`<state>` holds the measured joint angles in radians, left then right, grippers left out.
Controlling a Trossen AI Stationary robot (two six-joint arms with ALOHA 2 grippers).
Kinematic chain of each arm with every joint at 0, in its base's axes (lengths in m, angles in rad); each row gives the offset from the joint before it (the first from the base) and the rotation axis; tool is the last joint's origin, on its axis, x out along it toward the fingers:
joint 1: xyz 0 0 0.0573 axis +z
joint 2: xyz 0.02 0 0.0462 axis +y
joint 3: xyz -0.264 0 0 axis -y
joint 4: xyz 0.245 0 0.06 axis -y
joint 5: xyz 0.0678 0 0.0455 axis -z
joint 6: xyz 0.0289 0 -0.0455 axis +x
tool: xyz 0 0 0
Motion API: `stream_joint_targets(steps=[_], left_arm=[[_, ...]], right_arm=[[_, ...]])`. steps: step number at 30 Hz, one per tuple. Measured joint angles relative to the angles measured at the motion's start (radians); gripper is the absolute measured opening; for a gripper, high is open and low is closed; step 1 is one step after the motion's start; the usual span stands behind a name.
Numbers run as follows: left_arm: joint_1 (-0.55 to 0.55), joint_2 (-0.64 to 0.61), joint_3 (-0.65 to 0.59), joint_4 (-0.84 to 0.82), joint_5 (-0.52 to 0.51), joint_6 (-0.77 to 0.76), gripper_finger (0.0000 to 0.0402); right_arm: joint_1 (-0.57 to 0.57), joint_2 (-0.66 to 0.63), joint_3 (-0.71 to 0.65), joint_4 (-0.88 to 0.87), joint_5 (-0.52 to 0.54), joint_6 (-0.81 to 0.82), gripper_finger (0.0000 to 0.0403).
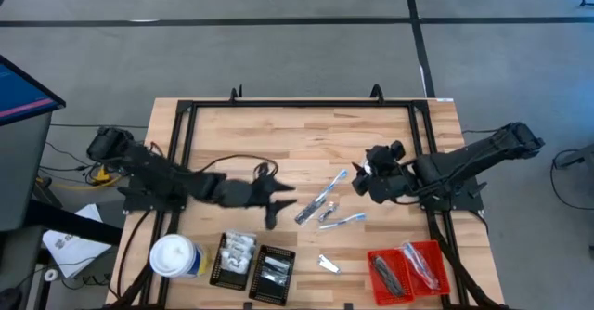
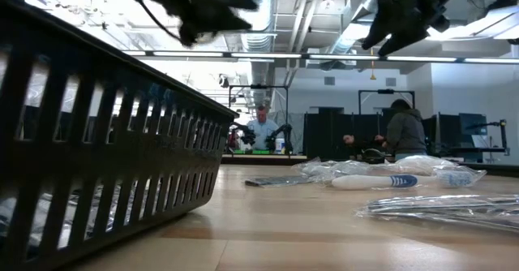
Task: Pick & Place Travel size toiletries
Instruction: Put the blue toothbrush into the right red bin
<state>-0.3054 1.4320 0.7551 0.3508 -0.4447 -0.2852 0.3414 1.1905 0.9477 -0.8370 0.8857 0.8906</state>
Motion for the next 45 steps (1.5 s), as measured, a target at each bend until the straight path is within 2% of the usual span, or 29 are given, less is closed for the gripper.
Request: stream_joint_targets(steps=[5,8,11,18,24,33,39,45], left_arm=[[0.109,0.123,0.028,0.075,0.024,0.050,0.0163],[0.157,0.217,0.092,0.085,0.037,0.076,0.0164],[0.197,0.313,0.169,0.083,0.104,0.076,0.0169],[0.229,0.479,0.290,0.029,0.134,0.076,0.0190],[0.229,0.580,0.341,0.024,0.133,0.078,0.0214],[0.240,0.705,0.393,0.022,0.139,0.107,0.0227],[0.259,0.723,0.414,-0.040,0.138,0.124,0.0226],[0.262,0.722,0.417,-0.064,0.078,0.114,0.0225]], right_arm=[[0.025,-0.009,0.007,0.049,-0.002,0.000,0.0265],[0.068,-0.034,0.010,0.086,0.005,-0.001,0.0265],[0.123,-0.047,0.008,0.107,0.007,-0.001,0.0265],[0.253,-0.066,0.010,0.178,0.037,-0.005,0.0265],[0.316,-0.066,0.010,0.210,0.084,-0.011,0.0265],[0.288,-0.066,0.009,0.218,0.111,-0.038,0.0265],[0.273,-0.066,0.009,0.219,0.111,-0.050,0.0265],[0.273,-0.066,0.009,0.218,0.111,-0.052,0.0265]])
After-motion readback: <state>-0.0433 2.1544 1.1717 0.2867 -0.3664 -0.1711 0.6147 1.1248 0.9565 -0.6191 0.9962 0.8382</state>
